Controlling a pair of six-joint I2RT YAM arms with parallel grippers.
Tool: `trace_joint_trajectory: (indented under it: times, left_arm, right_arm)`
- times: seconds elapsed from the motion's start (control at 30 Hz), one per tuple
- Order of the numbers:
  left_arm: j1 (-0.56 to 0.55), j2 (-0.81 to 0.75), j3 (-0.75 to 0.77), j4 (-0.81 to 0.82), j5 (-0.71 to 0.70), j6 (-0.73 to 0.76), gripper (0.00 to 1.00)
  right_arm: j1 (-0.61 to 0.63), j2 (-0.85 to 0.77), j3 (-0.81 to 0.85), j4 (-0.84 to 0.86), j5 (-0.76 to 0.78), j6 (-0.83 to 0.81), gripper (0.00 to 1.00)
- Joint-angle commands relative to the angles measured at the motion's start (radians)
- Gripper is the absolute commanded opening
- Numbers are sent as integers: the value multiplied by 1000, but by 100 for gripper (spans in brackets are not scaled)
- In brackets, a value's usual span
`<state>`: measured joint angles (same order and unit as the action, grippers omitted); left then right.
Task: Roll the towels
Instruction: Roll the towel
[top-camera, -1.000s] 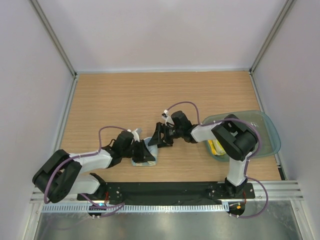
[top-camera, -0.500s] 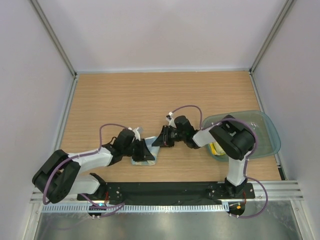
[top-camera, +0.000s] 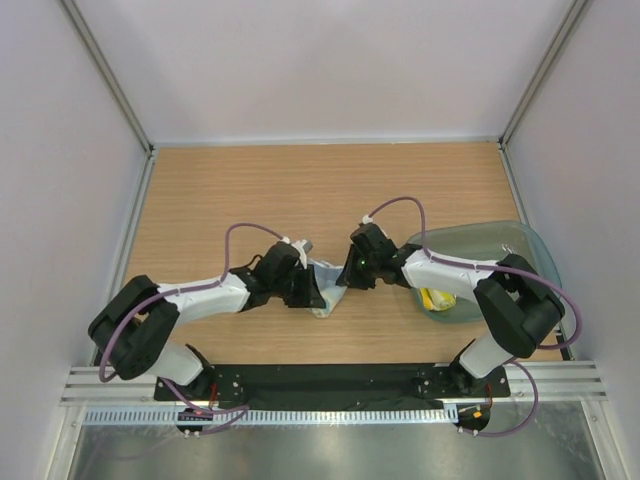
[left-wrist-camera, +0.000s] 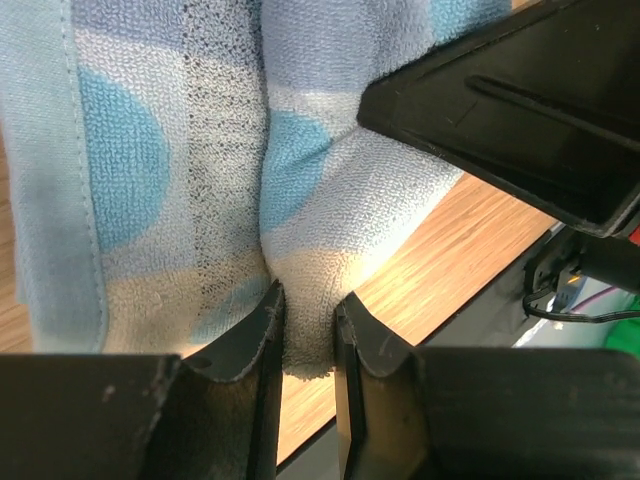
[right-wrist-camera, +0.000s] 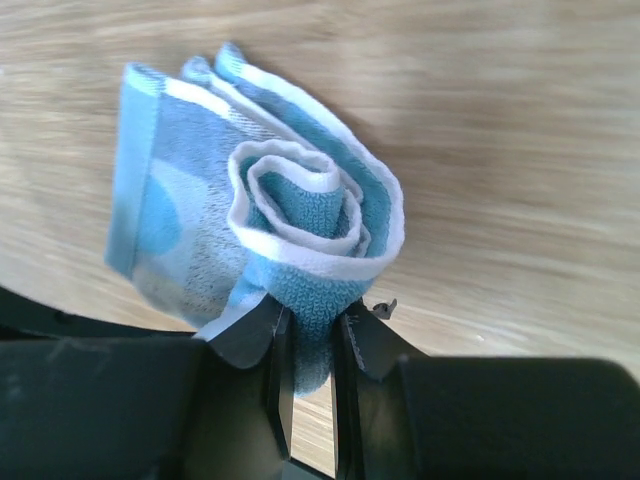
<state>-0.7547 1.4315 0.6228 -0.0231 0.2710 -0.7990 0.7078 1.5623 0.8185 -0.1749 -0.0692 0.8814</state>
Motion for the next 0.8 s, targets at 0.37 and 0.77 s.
trace_joint_trajectory:
  times: [0.37,0.77]
  left_arm:
    - [-320,10,299,-558,-446,118,47]
    - [-506,38,391,-430,-796,291,63]
  right_arm:
    - [-25,45,103,-262,240,-39,6]
    - [-19,41,114,-252,157,-39,6]
